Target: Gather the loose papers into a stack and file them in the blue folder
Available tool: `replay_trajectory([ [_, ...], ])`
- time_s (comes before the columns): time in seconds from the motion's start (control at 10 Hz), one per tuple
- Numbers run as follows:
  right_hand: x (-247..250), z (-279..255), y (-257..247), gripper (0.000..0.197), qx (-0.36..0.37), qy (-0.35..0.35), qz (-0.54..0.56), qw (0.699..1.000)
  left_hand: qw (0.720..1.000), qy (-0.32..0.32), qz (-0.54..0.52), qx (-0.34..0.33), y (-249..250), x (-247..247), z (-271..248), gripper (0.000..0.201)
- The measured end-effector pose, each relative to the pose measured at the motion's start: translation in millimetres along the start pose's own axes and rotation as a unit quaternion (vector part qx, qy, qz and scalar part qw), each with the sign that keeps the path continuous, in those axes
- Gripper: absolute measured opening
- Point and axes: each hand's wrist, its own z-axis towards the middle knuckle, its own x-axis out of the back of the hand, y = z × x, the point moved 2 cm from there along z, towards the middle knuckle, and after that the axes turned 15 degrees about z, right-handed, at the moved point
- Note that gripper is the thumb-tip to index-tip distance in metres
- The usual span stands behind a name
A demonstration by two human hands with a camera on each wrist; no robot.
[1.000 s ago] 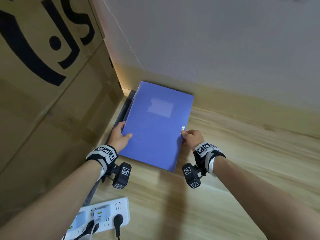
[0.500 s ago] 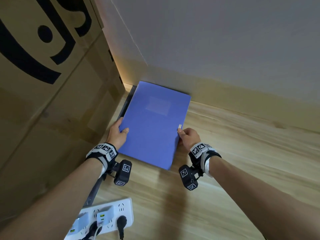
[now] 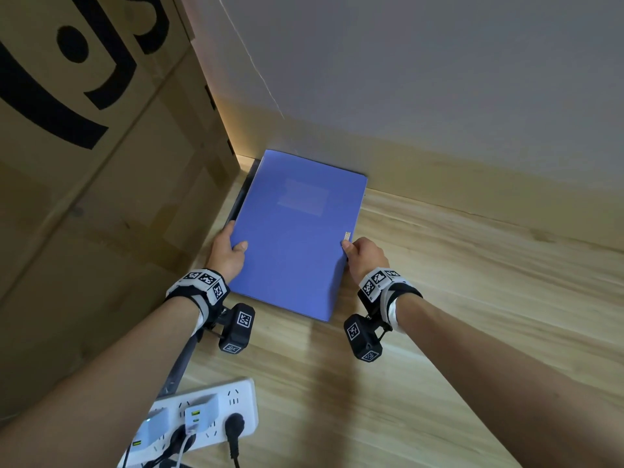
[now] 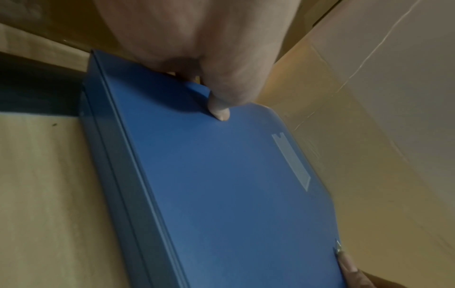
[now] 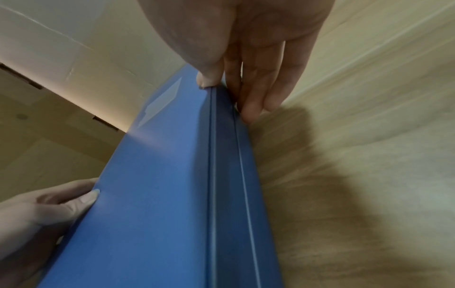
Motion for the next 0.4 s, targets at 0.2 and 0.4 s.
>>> replay_trajectory([
  [0.2,17,-8,17,0.037,-0.021,-0.01,0.142,0.99,0.99,0.069,0.126,-0.009,23,7,-18,0.065],
  [0.4,78,-28,47,0.028,-0.026,0.042,0.26,0.964,0.994,0.052,0.055,-0.073,87,-17,-59,0.063],
])
